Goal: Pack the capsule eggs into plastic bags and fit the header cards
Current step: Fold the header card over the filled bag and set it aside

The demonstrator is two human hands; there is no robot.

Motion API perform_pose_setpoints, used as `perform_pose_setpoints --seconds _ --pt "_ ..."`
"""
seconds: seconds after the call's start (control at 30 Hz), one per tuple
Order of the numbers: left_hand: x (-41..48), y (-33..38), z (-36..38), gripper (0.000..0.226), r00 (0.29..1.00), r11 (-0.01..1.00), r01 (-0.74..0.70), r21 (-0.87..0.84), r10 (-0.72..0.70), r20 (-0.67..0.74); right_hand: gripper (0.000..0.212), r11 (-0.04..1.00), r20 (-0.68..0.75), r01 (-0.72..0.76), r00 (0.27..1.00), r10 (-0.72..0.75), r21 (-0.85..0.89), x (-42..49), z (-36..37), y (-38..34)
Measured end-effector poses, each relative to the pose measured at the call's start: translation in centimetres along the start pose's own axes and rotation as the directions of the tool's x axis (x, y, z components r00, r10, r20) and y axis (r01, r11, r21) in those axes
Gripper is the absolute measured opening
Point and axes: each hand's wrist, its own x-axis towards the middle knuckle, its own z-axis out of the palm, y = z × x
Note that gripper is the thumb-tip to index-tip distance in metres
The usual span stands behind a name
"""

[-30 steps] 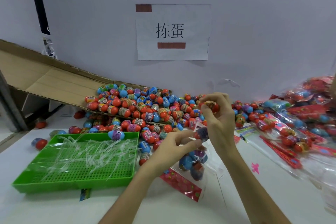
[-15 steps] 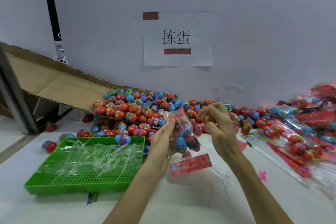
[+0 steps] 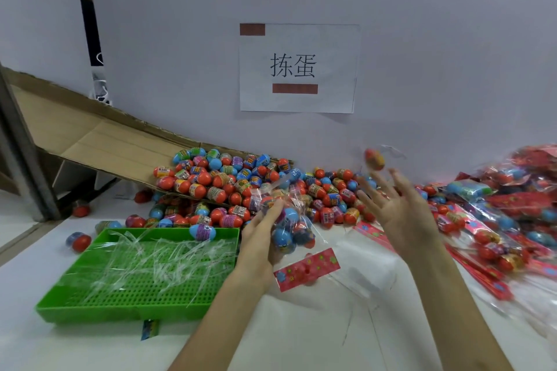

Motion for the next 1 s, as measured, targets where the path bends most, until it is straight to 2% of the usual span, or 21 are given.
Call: perform_pose_setpoints --seconds 0.03,0.07,0.13,0.2,0.27,0.3,0.4,0.5,0.57,0.63,0.73,0.83,0.93,1.0 --pt "-0.1 0.0 0.1 0.048 1.000 1.000 -0.014 0.006 0.014 0.004 0.059 0.996 -0.041 -0.005 0.999 0.008 0.087 0.1 0.1 0.1" --pt "-0.2 0.0 0.1 0.049 1.000 0.999 -0.030 0.028 0.029 0.004 0.067 0.999 -0.053 -0.036 0.998 0.038 0.042 -0.1 0.6 0.3" --pt "-0.3 -0.2 0.1 0.050 0.998 0.994 -0.057 0.089 0.059 -0.019 0.077 0.959 -0.030 -0.070 0.997 0.064 -0.273 -0.7 2.0 1.4" --pt "-0.2 -0.4 0.0 0.049 0.995 0.989 -0.094 0.118 0.097 -0.017 0.072 0.830 0.080 -0.024 0.993 0.083 -0.558 -1.4 3.8 2.7" --pt "-0.3 -0.4 -0.1 0.048 0.992 0.978 -0.123 0.167 0.123 0.015 0.069 0.703 0.165 0.020 0.976 0.139 -0.711 -2.2 5.3 4.2" --pt "-0.5 -0.4 0.0 0.051 0.991 0.972 -0.133 0.196 0.124 0.055 0.060 0.662 0.178 0.040 0.974 0.142 -0.748 -2.4 5.7 5.0" --pt "-0.9 -0.6 0.3 0.068 0.972 0.967 -0.144 0.211 0.098 0.213 0.028 0.658 0.163 0.068 0.983 0.084 -0.750 -3.0 6.1 6.4" --pt "-0.8 -0.7 0.3 0.078 0.955 0.941 -0.185 0.285 0.104 0.277 0.018 0.709 0.084 0.060 0.996 -0.001 -0.702 -2.7 5.6 5.7" --pt "-0.5 -0.9 0.1 0.070 0.952 0.891 -0.228 0.392 0.119 0.283 0.017 0.751 0.040 0.056 0.998 -0.039 -0.658 -2.5 5.1 4.9" --pt "-0.3 -1.2 -0.1 0.052 0.948 0.832 -0.272 0.483 0.146 0.283 0.019 0.772 0.019 0.052 0.998 -0.052 -0.634 -2.4 5.0 4.6" --pt "-0.2 -1.5 -0.2 0.041 0.933 0.780 -0.329 0.532 0.182 0.310 0.027 0.760 0.033 0.043 0.999 -0.028 -0.648 -2.4 5.1 4.8" --pt "-0.5 -1.7 -0.1 0.042 0.903 0.732 -0.401 0.550 0.218 0.370 0.038 0.730 0.073 0.055 0.997 -0.007 -0.681 -2.5 5.2 5.2" --pt "-0.7 -1.9 0.0 0.053 0.890 0.680 -0.442 0.585 0.247 0.384 0.046 0.715 0.144 0.103 0.990 -0.003 -0.692 -2.7 5.4 5.6" --pt "-0.6 -1.9 0.0 0.059 0.892 0.685 -0.437 0.583 0.247 0.378 0.047 0.715 0.161 0.119 0.987 -0.009 -0.689 -2.7 5.4 5.8"
